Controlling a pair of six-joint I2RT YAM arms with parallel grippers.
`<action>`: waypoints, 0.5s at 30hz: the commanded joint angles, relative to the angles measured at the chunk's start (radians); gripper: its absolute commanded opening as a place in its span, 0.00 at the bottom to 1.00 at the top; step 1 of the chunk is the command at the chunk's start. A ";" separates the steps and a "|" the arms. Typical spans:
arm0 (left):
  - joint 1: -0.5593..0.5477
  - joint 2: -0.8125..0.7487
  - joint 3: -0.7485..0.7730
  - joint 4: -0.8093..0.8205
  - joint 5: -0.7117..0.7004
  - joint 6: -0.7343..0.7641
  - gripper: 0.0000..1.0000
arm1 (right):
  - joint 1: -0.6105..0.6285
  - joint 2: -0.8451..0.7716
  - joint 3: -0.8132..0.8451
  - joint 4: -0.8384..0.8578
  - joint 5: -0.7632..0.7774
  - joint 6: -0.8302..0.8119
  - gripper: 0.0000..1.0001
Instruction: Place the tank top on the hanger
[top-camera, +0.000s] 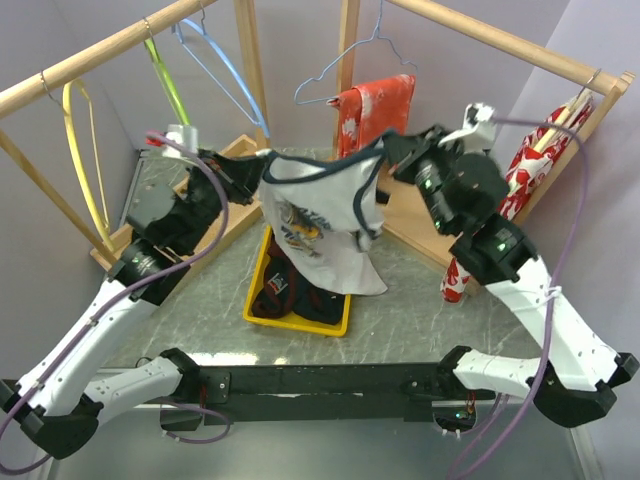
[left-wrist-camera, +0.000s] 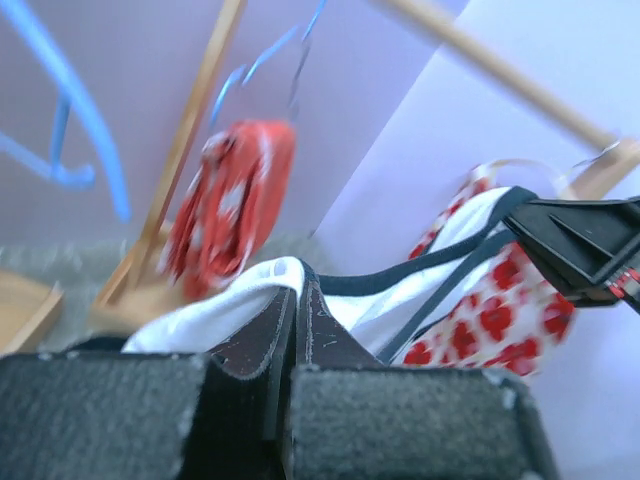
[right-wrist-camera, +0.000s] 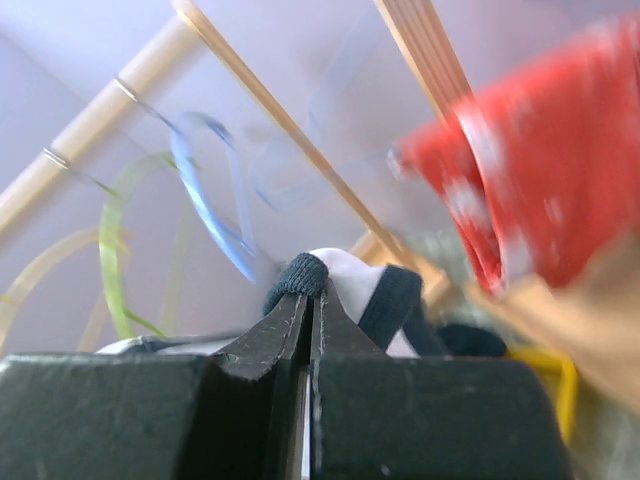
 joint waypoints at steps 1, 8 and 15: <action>0.003 -0.007 0.146 0.129 0.038 0.006 0.01 | 0.004 0.066 0.269 0.006 0.016 -0.146 0.00; 0.001 0.133 0.402 0.102 0.162 -0.045 0.01 | 0.003 0.213 0.691 -0.011 0.050 -0.292 0.00; -0.019 0.135 0.253 0.068 0.207 -0.105 0.01 | 0.004 0.201 0.732 0.020 0.050 -0.344 0.00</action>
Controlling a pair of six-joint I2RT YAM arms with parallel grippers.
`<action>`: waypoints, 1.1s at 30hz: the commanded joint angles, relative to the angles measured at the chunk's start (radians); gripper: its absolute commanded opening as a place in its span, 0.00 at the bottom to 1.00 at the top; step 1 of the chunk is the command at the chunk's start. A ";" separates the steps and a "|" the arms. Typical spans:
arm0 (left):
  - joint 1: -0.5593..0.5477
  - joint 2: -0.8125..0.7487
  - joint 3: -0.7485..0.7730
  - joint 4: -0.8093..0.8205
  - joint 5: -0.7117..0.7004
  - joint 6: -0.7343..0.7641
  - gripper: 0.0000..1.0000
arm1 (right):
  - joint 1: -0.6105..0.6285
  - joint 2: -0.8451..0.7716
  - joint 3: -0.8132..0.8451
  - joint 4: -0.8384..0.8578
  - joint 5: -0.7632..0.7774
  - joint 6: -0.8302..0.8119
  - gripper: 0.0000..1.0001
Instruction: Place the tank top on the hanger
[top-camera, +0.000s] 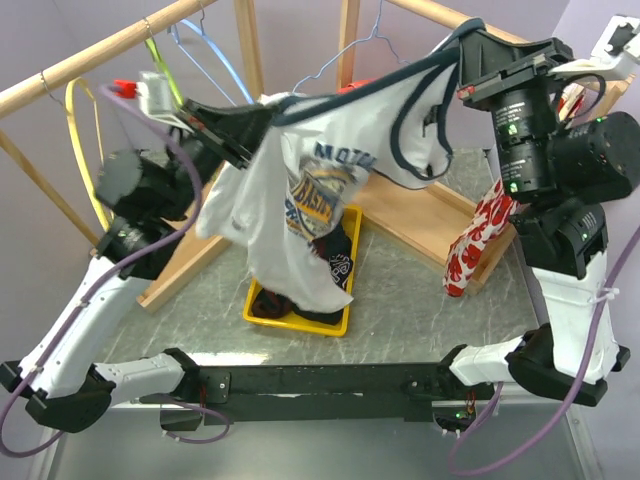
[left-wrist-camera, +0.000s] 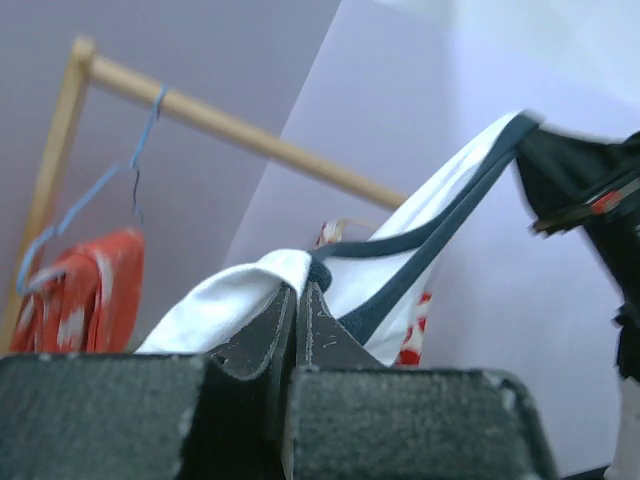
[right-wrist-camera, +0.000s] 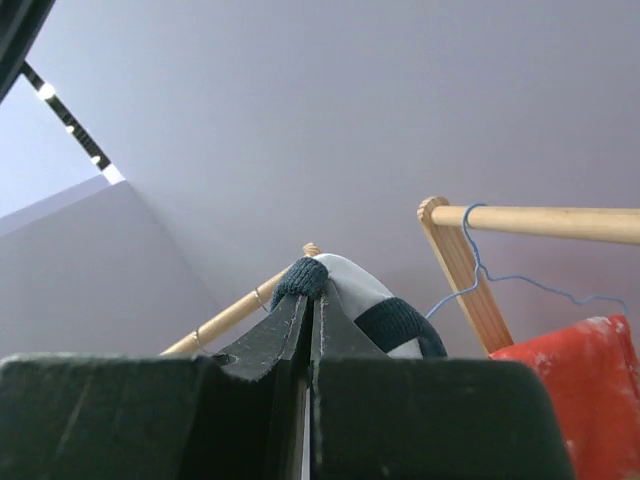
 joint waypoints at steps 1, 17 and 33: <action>-0.006 -0.041 -0.181 -0.004 0.027 -0.069 0.01 | 0.001 -0.035 -0.050 0.034 0.002 -0.046 0.00; -0.006 -0.452 -0.758 -0.356 -0.427 -0.184 0.53 | 0.227 0.185 -0.911 0.206 -0.173 0.322 0.02; -0.005 -0.112 -0.752 -0.231 -0.346 -0.153 0.60 | 0.208 -0.020 -1.070 0.016 0.032 0.284 0.79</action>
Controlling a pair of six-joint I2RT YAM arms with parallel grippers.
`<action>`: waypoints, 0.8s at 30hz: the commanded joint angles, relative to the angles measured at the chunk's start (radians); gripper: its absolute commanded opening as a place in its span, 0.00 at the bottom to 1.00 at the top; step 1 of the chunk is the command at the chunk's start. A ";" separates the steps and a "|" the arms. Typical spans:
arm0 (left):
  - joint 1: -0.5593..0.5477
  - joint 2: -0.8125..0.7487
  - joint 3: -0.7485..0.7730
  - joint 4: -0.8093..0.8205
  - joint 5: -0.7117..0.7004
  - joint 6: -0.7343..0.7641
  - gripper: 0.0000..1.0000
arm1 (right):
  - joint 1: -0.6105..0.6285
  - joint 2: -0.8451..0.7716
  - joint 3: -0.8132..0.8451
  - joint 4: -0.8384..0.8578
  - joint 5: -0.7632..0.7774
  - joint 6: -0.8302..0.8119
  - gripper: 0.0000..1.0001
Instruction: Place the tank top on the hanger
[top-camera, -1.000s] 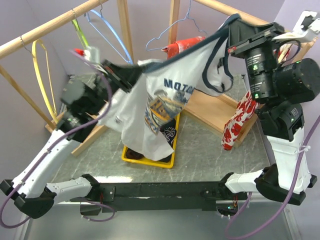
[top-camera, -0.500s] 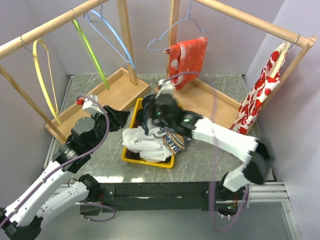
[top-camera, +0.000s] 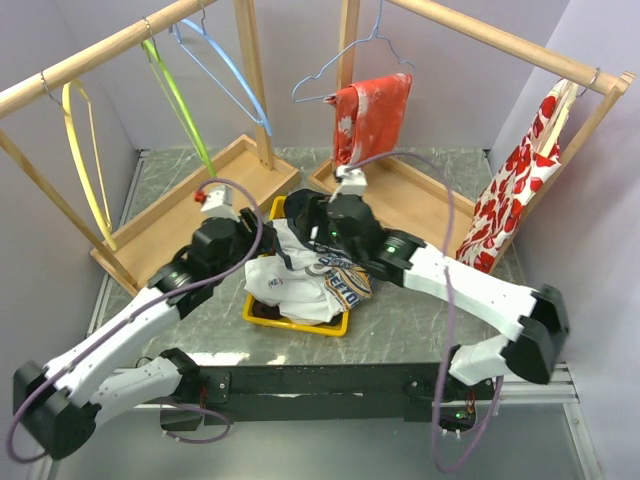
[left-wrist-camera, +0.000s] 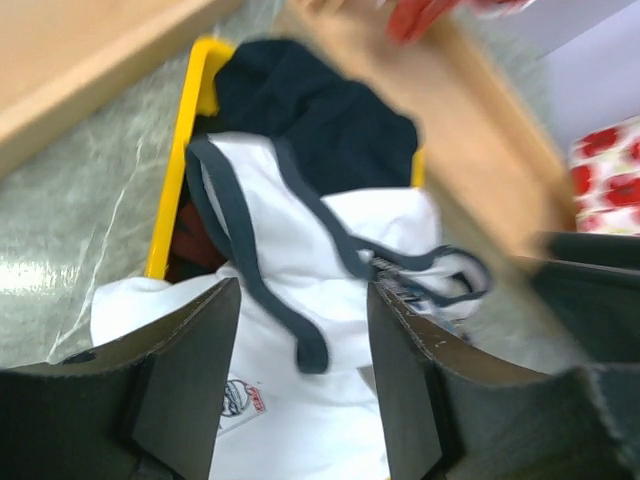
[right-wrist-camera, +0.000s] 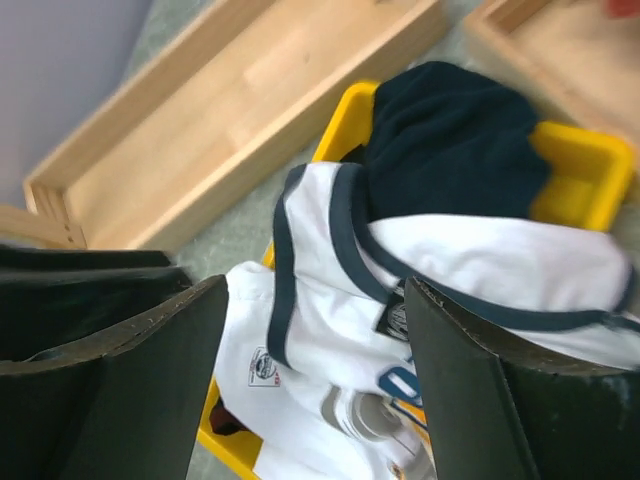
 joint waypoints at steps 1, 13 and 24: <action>0.005 0.105 0.021 0.099 0.030 0.008 0.60 | -0.029 -0.107 -0.077 -0.047 0.114 0.015 0.79; 0.076 0.350 0.088 0.166 -0.007 -0.006 0.68 | -0.311 -0.230 -0.372 0.005 -0.070 0.092 0.74; 0.154 0.508 0.144 0.284 0.119 0.003 0.70 | -0.356 -0.146 -0.476 0.064 -0.087 0.150 0.77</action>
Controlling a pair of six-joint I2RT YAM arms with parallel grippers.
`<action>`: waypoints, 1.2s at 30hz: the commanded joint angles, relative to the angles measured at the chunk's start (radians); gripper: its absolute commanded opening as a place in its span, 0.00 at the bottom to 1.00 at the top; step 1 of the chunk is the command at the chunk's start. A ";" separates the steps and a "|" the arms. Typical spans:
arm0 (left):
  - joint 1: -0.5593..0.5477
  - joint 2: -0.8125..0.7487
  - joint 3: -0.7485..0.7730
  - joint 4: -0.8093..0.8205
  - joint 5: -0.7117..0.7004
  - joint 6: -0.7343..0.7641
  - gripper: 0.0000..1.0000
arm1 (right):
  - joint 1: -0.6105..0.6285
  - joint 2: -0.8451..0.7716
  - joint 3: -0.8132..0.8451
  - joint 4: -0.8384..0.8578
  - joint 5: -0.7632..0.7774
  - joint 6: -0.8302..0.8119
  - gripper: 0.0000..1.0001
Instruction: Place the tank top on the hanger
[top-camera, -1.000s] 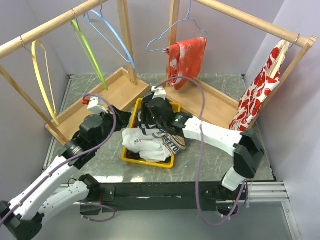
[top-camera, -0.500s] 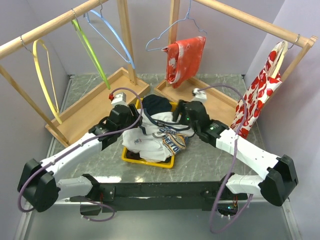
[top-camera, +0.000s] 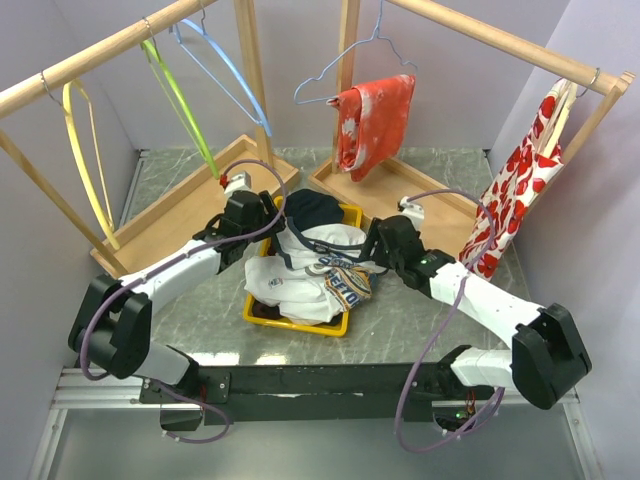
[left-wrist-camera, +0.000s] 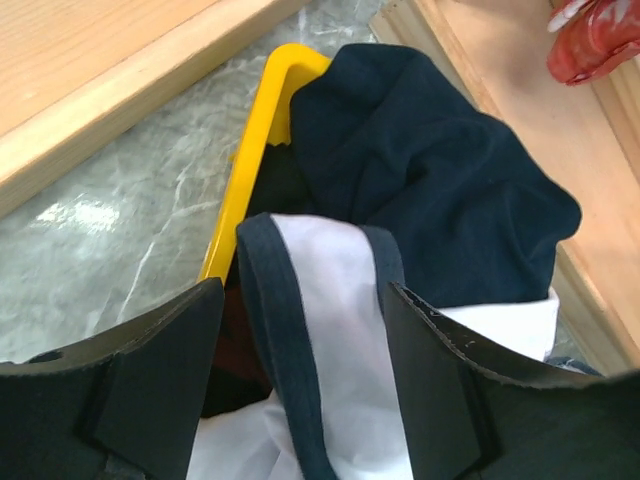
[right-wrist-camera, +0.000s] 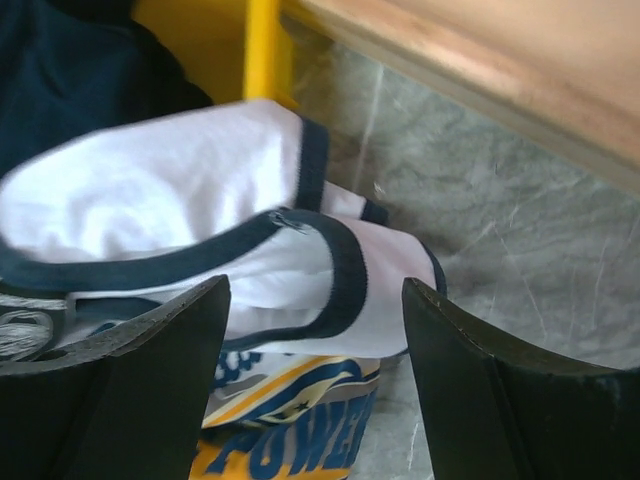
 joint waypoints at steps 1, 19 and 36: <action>0.011 0.018 0.044 0.097 0.066 0.003 0.70 | -0.008 0.040 -0.029 0.066 -0.011 0.045 0.77; 0.014 -0.093 0.030 0.125 0.189 0.011 0.01 | -0.005 0.007 0.034 0.036 0.033 0.054 0.00; -0.015 -0.295 0.671 0.054 0.509 0.097 0.01 | 0.079 -0.056 0.995 -0.230 0.188 -0.234 0.00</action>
